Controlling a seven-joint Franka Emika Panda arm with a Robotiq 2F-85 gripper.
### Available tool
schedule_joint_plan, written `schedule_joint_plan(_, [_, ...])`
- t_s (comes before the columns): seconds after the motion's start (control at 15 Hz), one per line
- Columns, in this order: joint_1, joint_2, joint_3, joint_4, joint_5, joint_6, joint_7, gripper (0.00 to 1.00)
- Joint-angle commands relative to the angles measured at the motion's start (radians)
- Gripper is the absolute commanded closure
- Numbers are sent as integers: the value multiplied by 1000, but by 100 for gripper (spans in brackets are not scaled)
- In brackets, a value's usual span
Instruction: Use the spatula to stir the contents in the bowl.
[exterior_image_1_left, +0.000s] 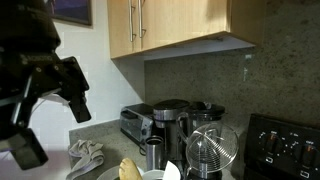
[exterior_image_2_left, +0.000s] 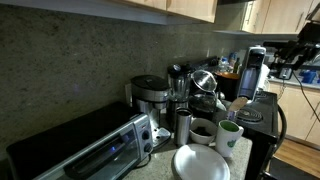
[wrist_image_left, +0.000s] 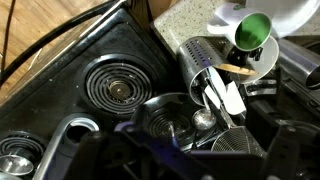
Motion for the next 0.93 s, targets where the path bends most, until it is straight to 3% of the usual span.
schedule_joint_plan(0.0, [-17,6,11,3,13,0,-12,0])
schedule_joint_plan(0.6, [-17,7,11,3,13,0,-12,0])
schedule_joint_plan(0.87, [21,118,63,1,14,91,29,0])
